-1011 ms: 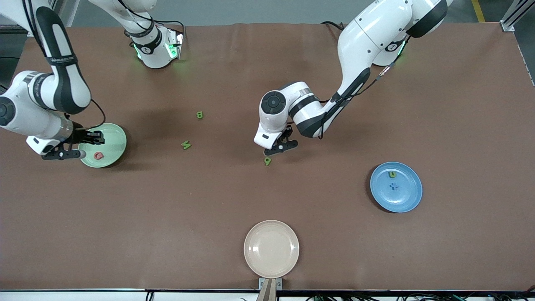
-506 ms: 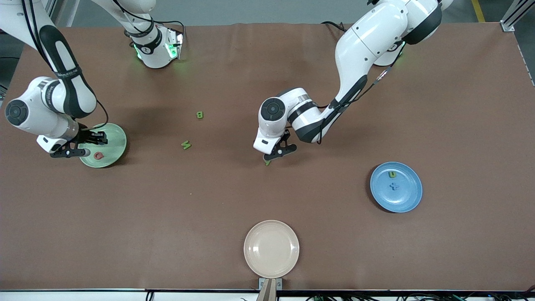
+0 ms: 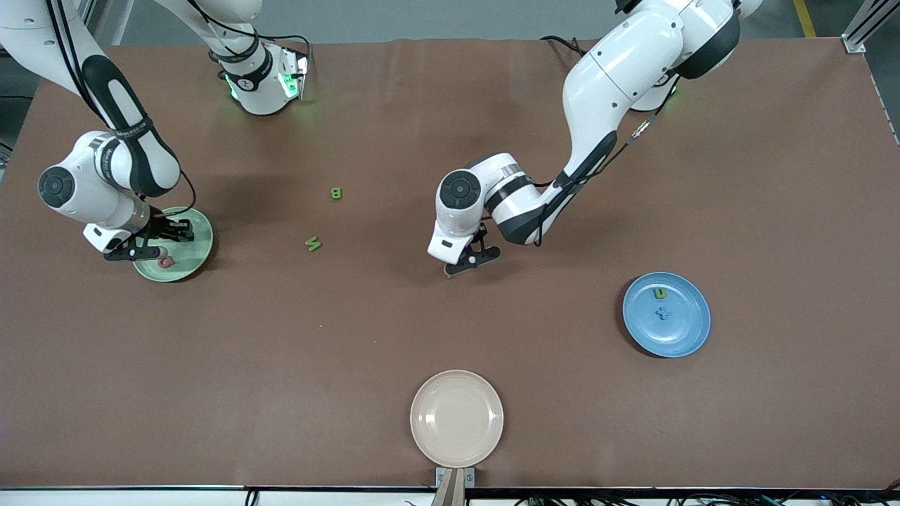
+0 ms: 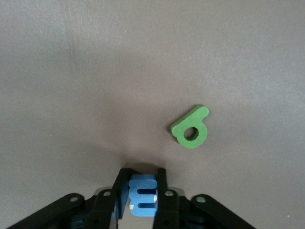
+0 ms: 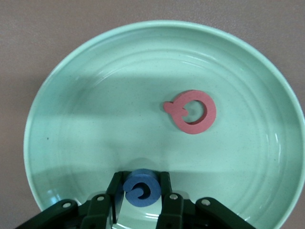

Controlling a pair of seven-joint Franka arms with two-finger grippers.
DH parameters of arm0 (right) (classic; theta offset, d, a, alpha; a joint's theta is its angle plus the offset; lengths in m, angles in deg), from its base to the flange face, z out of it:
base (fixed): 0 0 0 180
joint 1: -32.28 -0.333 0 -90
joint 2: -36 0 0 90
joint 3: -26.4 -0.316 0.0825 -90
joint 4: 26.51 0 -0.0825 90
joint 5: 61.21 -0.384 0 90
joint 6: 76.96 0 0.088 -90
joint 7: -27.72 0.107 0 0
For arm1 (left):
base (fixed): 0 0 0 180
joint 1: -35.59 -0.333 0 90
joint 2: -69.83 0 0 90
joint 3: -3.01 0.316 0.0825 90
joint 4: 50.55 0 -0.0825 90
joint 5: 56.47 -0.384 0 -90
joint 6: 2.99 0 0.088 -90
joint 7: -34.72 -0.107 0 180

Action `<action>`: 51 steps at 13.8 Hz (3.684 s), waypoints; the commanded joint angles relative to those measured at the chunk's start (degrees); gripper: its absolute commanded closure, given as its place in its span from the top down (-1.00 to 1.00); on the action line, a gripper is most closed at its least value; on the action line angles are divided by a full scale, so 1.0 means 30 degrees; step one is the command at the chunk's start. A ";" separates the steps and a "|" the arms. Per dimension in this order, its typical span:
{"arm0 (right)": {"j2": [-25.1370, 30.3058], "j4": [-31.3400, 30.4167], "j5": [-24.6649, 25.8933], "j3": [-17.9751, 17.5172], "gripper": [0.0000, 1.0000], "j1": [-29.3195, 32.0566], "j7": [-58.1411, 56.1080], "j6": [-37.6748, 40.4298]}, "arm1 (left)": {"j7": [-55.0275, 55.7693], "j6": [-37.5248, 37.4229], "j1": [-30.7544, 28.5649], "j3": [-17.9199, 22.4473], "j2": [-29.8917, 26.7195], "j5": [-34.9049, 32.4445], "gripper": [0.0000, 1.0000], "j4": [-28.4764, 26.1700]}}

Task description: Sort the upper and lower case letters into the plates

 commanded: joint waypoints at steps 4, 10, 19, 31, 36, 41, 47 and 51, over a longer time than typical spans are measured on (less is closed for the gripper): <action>0.2336 -0.0228 0.0154 -0.0480 0.94 -0.0250 0.0149 0.2349 | -0.0278 -0.3142 -0.1341 0.0137 -0.2458 -0.0044 -0.95 -0.0224; 0.5889 -0.0228 0.0125 -0.0539 0.93 -0.5341 0.8981 0.6606 | -0.4925 -0.4732 -0.6024 0.0108 -0.5507 -0.0044 -0.95 -0.2448; 0.3085 -0.0168 -0.0255 -0.0539 0.93 -1.2116 2.6883 0.2223 | -1.4072 -0.4588 -1.2852 0.0138 -0.5221 -0.0276 -0.87 -0.3448; -0.0585 0.0124 -0.0871 -0.0510 0.46 -1.3146 2.9477 -0.2241 | -1.3351 -0.3939 -1.3945 -0.0212 -0.4512 -0.1949 1.00 -0.2864; -0.0936 0.0417 -0.0871 -0.0480 0.21 -1.3087 2.9476 -0.2300 | -0.7262 -0.5260 -1.1490 -0.1620 -0.4018 -0.1424 1.00 -0.1196; -0.0994 0.0534 -0.0842 -0.0451 0.03 -1.3028 2.9301 -0.2241 | -0.2022 -0.5260 -0.7826 -0.1503 -0.2673 0.0600 1.00 0.1118; -0.1141 0.0827 -0.0783 -0.0422 -0.49 -1.3028 2.9300 -0.2124 | 0.1830 -0.4589 -0.4603 -0.1445 -0.1293 0.0571 0.93 0.2382; -0.1113 0.0944 -0.0783 -0.0422 -0.72 -1.3115 2.9242 -0.2007 | 0.2735 -0.2597 -0.2464 -0.1212 -0.0006 0.0484 0.81 0.3668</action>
